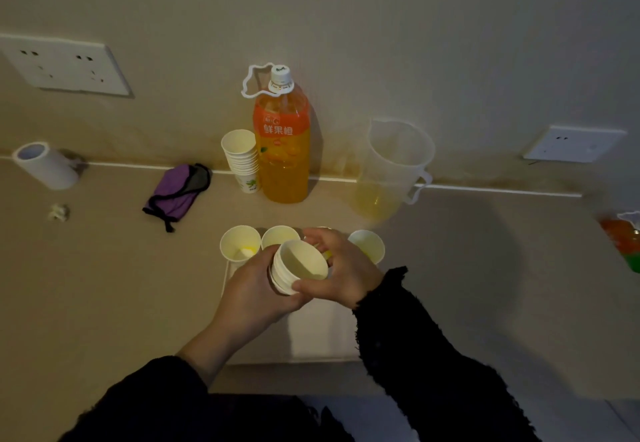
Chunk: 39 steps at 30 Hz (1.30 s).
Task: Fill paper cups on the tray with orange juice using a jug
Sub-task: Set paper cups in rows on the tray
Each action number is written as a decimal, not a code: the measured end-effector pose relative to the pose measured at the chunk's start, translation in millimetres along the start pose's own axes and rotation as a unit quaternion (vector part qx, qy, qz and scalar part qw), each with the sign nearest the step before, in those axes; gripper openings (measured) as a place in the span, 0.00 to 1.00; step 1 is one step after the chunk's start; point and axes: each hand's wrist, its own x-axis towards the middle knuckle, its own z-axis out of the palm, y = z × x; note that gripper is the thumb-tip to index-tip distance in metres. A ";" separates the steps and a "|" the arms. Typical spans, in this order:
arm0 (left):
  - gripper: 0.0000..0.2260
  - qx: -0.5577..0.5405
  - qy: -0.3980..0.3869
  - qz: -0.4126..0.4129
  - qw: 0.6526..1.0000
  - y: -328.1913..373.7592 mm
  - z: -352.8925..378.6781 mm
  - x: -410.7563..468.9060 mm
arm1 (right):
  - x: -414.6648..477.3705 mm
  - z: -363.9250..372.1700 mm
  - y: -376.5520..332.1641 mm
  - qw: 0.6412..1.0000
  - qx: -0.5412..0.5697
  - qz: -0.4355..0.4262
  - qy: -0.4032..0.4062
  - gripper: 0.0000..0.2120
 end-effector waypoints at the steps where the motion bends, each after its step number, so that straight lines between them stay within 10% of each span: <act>1: 0.23 -0.003 -0.001 -0.002 1.000 -1.4 0.4 -2.1 | -0.7 1.1 -0.2 1.000 0.000 0.002 -0.002 0.40; 14: 0.27 0.004 -0.010 -0.010 1.000 -34.0 -19.3 -16.7 | 3.3 13.0 -12.2 0.998 0.053 0.023 0.037 0.40; 20: 0.27 0.004 0.078 -0.067 0.995 -54.3 -43.0 -15.3 | 7.9 1.0 -8.6 0.980 0.060 0.070 0.177 0.41; 27: 0.27 -0.037 0.150 -0.101 0.983 -80.2 -62.8 -19.6 | 7.3 68.0 -3.5 0.974 -0.213 0.070 0.020 0.42; 39: 0.30 -0.069 0.162 -0.119 0.977 -103.9 -86.2 -33.0 | 29.7 130.7 -6.0 0.965 -0.250 0.073 -0.016 0.41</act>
